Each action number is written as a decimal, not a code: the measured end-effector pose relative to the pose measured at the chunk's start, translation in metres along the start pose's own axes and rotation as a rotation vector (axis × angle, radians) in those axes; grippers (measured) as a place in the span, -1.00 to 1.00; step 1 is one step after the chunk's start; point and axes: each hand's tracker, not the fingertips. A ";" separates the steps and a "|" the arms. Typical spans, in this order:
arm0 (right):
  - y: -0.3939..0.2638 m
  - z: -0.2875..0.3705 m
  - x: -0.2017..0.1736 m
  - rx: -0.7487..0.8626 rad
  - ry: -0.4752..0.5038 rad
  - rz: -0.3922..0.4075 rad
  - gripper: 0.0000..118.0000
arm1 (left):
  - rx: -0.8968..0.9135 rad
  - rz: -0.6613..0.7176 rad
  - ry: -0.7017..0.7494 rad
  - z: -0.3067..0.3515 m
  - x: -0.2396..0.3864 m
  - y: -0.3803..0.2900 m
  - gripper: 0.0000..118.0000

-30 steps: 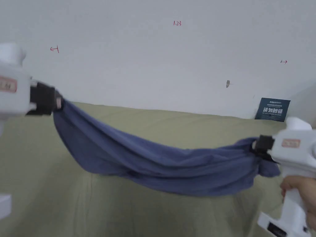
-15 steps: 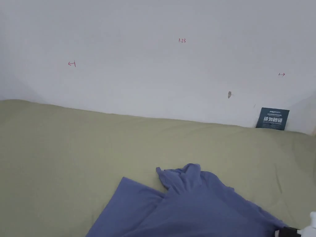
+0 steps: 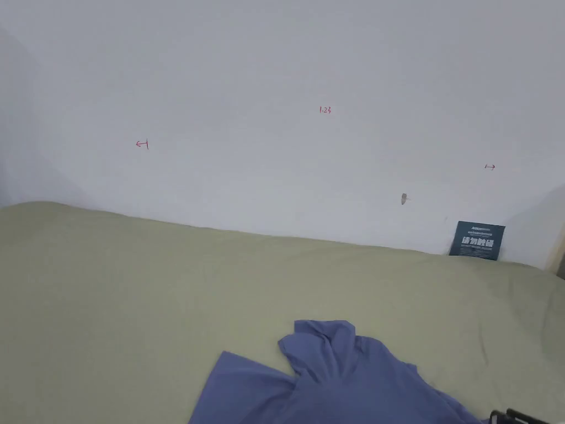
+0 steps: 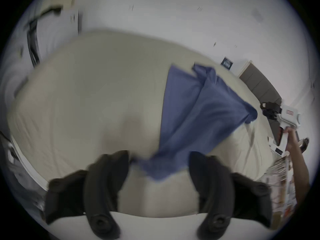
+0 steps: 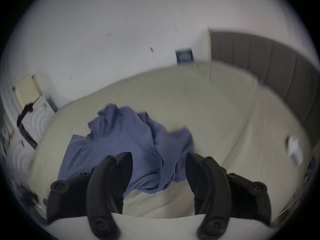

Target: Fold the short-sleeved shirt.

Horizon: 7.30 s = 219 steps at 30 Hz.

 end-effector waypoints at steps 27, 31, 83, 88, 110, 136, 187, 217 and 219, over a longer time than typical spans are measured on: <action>-0.145 0.194 -0.092 0.040 0.040 0.088 -0.98 | 0.125 -0.148 0.157 0.043 0.037 -0.109 -1.00; -0.132 0.189 -0.098 0.062 0.060 0.089 -0.98 | 0.080 -0.095 0.194 0.035 0.011 -0.099 -1.00; 0.104 -0.336 -0.177 -0.241 0.317 0.822 0.58 | -0.071 0.048 0.019 -0.085 0.002 -0.078 -0.88; 0.082 -0.380 -0.182 -0.388 0.280 0.851 0.58 | -0.076 0.046 0.027 -0.094 0.003 -0.075 -0.88; 0.199 -0.139 -0.132 0.138 0.371 0.369 -0.93 | 0.256 0.062 -0.103 -0.065 -0.010 0.062 -0.88; 0.430 -0.111 -0.153 0.614 0.049 0.236 -0.93 | 0.565 -0.320 0.125 -0.095 0.060 0.475 -0.88; -0.005 0.063 0.003 0.102 0.172 -0.030 -0.93 | 0.095 -0.483 -0.103 -0.020 -0.071 0.043 -0.88; -0.085 0.141 -0.024 0.097 -0.001 -0.082 0.23 | 0.183 -0.145 0.052 0.028 -0.008 0.010 0.09; -0.096 0.144 -0.042 0.095 0.000 -0.053 0.22 | 0.203 -0.182 0.102 0.028 0.020 0.005 0.07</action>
